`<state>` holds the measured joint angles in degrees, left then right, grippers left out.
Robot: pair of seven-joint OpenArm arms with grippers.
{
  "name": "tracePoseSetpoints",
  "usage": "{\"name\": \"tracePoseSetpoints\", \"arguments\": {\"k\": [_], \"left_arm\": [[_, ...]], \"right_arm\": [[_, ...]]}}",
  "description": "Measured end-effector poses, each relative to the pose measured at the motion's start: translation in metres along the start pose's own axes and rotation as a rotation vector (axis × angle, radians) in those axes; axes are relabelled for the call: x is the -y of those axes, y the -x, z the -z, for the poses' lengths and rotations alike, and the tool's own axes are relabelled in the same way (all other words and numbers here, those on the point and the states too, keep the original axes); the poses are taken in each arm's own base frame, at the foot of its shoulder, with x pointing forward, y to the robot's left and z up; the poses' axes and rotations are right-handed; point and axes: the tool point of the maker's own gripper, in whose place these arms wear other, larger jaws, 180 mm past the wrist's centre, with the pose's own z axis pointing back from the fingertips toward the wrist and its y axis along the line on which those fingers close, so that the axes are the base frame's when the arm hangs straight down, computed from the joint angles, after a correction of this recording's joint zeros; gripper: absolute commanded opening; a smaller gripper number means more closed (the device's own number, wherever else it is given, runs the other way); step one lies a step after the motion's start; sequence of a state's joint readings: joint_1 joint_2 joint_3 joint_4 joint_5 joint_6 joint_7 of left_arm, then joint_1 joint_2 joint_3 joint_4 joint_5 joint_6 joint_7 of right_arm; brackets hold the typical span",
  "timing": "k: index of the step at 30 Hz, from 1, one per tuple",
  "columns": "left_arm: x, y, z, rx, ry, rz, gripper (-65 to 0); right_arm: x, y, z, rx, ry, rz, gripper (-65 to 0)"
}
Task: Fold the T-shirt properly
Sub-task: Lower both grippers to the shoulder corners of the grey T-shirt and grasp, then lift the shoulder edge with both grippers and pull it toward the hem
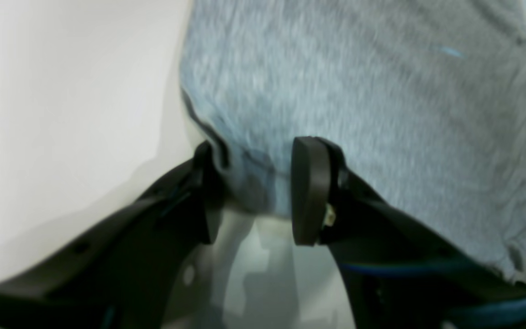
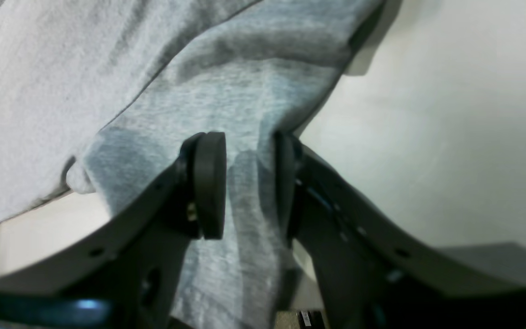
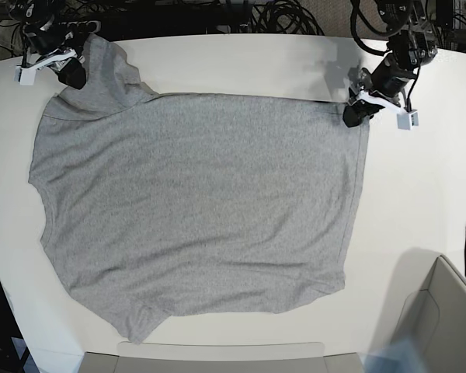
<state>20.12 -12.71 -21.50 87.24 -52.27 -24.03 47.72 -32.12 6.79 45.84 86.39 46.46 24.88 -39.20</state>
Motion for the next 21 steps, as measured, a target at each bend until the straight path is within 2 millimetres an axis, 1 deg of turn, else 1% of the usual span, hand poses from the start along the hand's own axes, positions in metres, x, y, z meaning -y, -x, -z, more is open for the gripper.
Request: {"name": "tracePoseSetpoints", "arguments": {"k": [2, 3, 4, 5, 9, 10, 13, 16, 18, 21], "left_arm": [[0.001, -0.004, 0.006, 0.011, 0.025, -0.027, -41.0], [0.001, -0.005, 0.008, 0.013, 0.027, -0.029, -42.6], [0.000, -0.004, 0.009, 0.010, 0.024, -0.035, -45.4], [-0.002, -0.004, 0.009, 0.008, 0.014, -0.035, -48.6], [-0.004, -0.001, 0.010, -0.011, 0.000, -0.023, -64.0], [-0.004, 0.000, 0.010, -0.015, 0.003, -0.021, -65.0], [-0.003, 0.001, 0.010, -0.019, 0.005, -0.023, -65.0], [-0.006, 0.009, 0.004, -0.028, -0.002, -0.024, -65.0], [-0.006, 0.013, -0.003, -0.035, -0.014, -0.004, -65.0], [-0.004, 0.018, -0.014, -0.045, -0.025, 0.030, -65.0]], "right_arm": [[-0.011, 0.006, 0.005, -0.028, -0.033, -0.016, -46.0], [-0.015, 0.008, 0.007, -0.031, -0.043, -0.020, -46.4], [-0.018, 0.010, 0.008, -0.042, -0.052, -0.029, -47.9], [-0.021, 0.013, 0.008, -0.055, -0.060, -0.037, -50.3], [-0.030, 0.024, 0.011, -0.090, -0.089, -0.041, -64.3], [-0.030, 0.025, 0.011, -0.091, -0.089, -0.039, -65.0], [-0.030, 0.025, 0.010, -0.093, -0.088, -0.040, -65.0], [-0.026, 0.025, 0.007, -0.115, -0.087, -0.061, -65.0], [-0.020, 0.021, 0.002, -0.112, -0.070, -0.067, -65.0], [-0.003, 0.007, -0.012, -0.097, 0.018, -0.104, -65.0]]}}
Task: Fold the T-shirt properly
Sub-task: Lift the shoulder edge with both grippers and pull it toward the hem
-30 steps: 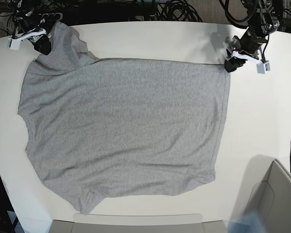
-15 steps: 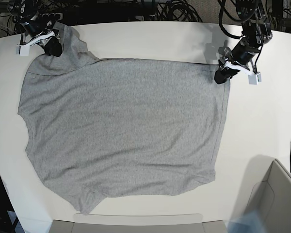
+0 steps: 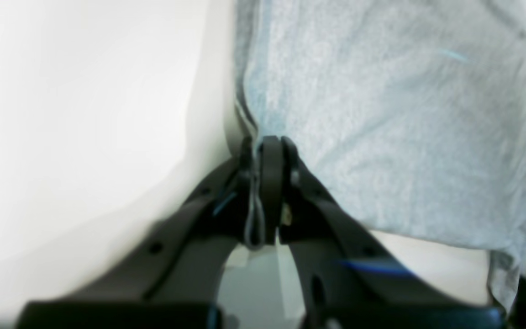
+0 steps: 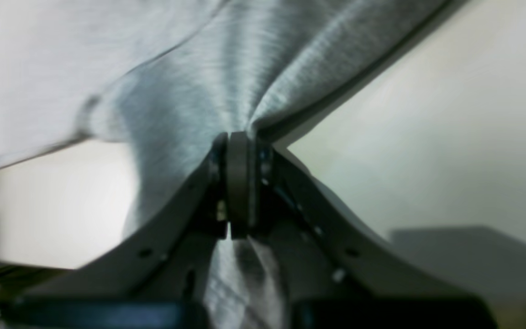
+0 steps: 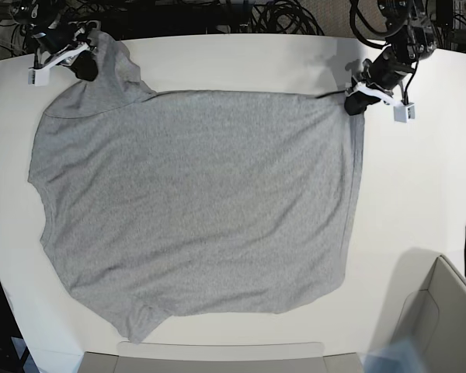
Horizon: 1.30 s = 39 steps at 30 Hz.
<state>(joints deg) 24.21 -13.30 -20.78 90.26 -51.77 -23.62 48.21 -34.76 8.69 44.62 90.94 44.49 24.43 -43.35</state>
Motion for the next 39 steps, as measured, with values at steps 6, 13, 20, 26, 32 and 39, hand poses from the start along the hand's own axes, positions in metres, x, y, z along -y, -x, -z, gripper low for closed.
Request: {"name": "tracePoseSetpoints", "arguments": {"k": [6, 13, 20, 26, 32, 39], "left_arm": [[-0.008, 0.000, -0.010, 0.001, -0.029, 0.006, -65.0], [-0.034, -0.009, -0.047, 0.030, -0.171, 0.086, -65.0], [-0.009, -0.032, -0.055, 0.116, -0.249, 0.240, -65.0], [-0.008, -0.036, -0.046, 0.120, -0.276, 0.244, -65.0], [-0.003, -0.046, -0.036, 0.074, -0.290, 0.258, -65.0], [0.008, -0.083, -0.025, 0.139, -0.308, 0.311, -65.0]], "right_arm": [[0.014, -0.016, -0.021, 0.014, 0.093, -0.054, -65.0], [0.002, -0.034, -0.032, 0.059, 0.088, -0.113, -65.0], [-0.017, -0.061, -0.035, 0.124, 0.067, -0.183, -65.0], [-0.022, -0.073, -0.031, 0.154, 0.054, -0.192, -65.0], [-0.015, -0.096, -0.015, 0.112, 0.160, -0.293, -65.0], [-0.018, -0.119, -0.005, 0.089, 0.206, -0.384, -65.0]]}}
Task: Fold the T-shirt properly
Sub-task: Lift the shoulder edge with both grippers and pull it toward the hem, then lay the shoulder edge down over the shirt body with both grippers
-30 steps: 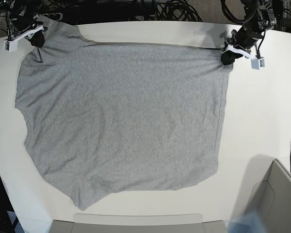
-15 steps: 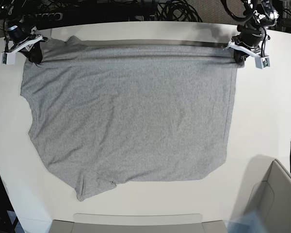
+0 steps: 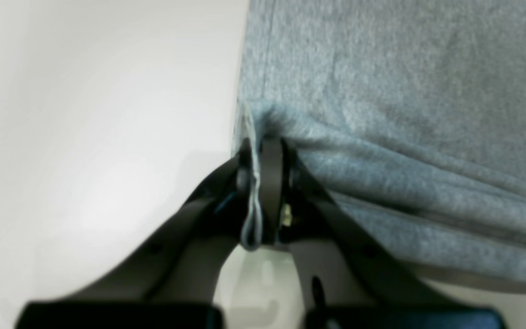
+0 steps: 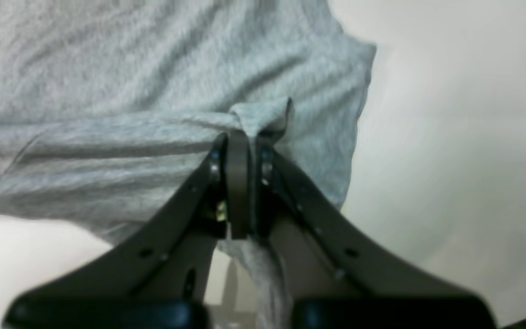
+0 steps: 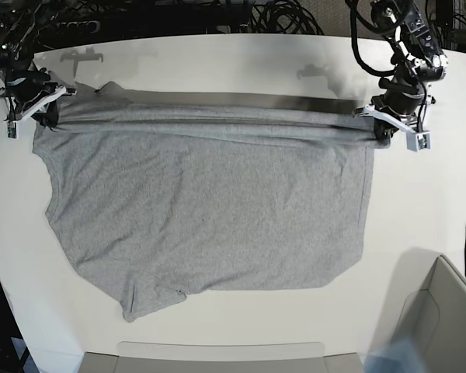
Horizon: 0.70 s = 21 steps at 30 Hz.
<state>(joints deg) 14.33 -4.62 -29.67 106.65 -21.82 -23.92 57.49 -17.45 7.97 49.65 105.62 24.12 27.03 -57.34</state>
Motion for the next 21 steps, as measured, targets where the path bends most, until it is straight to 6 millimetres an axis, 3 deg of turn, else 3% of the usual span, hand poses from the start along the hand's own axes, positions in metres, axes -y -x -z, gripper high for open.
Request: {"name": "tracePoseSetpoints", "arguments": {"k": [3, 6, 13, 21], "left_arm": [[-0.004, 0.008, 0.013, -0.050, -0.016, -0.011, -65.0], [-0.002, 0.003, 0.022, -0.044, -0.009, -0.030, -65.0], [-0.002, -0.005, 0.025, -0.030, -0.007, -0.032, -65.0], [0.016, -0.040, 0.038, 0.010, -0.046, 0.047, -65.0]], "right_arm": [[0.002, -0.011, 0.004, 0.005, 0.026, -0.031, -65.0], [-0.009, -0.015, 0.014, -0.019, 0.024, -0.094, -65.0], [-0.016, -0.040, 0.025, 0.006, 0.047, -0.150, -65.0], [-0.013, -0.043, 0.051, -0.046, 0.065, -0.159, -65.0]]}}
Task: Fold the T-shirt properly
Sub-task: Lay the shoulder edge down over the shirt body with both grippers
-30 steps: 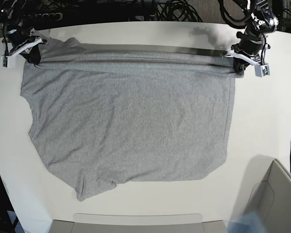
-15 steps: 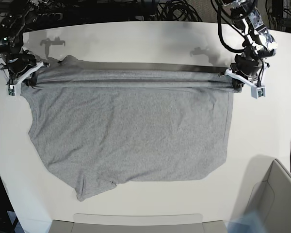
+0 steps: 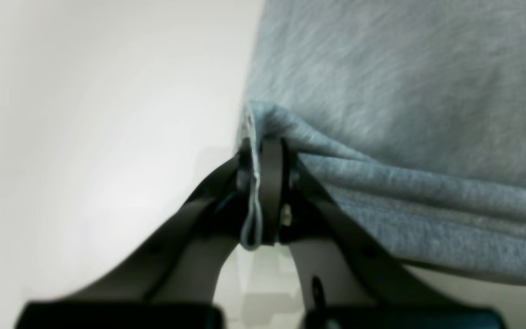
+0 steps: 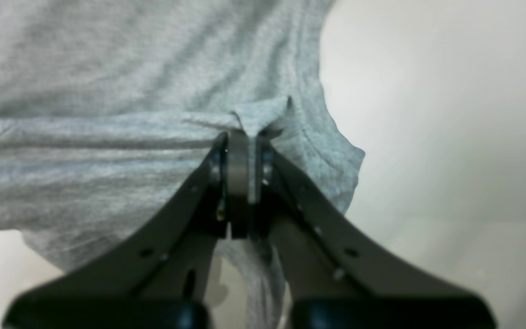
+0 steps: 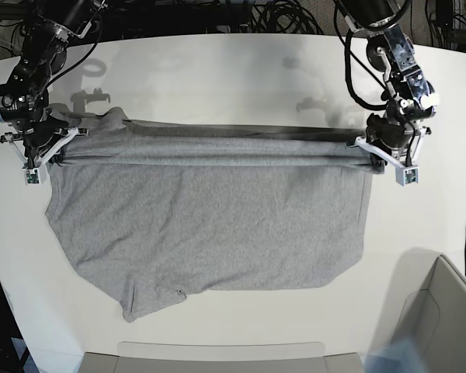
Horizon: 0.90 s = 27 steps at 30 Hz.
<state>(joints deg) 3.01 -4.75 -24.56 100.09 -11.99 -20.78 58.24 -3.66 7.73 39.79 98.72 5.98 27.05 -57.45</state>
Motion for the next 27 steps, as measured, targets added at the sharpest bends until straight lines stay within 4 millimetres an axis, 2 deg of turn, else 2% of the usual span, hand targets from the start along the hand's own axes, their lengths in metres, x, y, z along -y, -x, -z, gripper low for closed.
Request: {"name": "tracePoseSetpoints", "arguments": {"k": [3, 6, 9, 16, 20, 24, 27], "left_arm": [[0.002, -0.009, 0.006, 0.012, 0.005, -0.010, -65.0], [0.002, 0.001, 0.023, -0.041, 0.010, -0.039, -65.0], [0.006, 0.005, 0.035, -0.071, 0.027, -0.061, -65.0], [0.004, -0.018, 0.047, -0.047, 0.040, -0.071, -65.0], [0.008, -0.020, 0.054, -0.057, 0.050, -0.081, -65.0], [0.013, -0.032, 0.059, -0.044, 0.063, -0.093, -65.0], [0.016, -0.031, 0.067, -0.057, 0.072, -0.107, -65.0]], "right_arm": [[-0.008, -0.007, 0.007, 0.031, -0.021, -0.011, -65.0], [-0.018, -0.010, 0.017, 0.032, -0.040, -0.035, -65.0], [-0.012, -0.016, 0.027, 0.033, -0.010, -0.039, -65.0], [-0.009, -0.030, 0.037, 0.055, -0.012, -0.031, -65.0], [-0.010, -0.044, 0.045, 0.091, -0.028, -0.014, -65.0], [-0.011, -0.041, 0.060, 0.061, -0.022, -0.026, -65.0], [-0.016, -0.045, 0.068, 0.087, -0.040, -0.016, -65.0]]}}
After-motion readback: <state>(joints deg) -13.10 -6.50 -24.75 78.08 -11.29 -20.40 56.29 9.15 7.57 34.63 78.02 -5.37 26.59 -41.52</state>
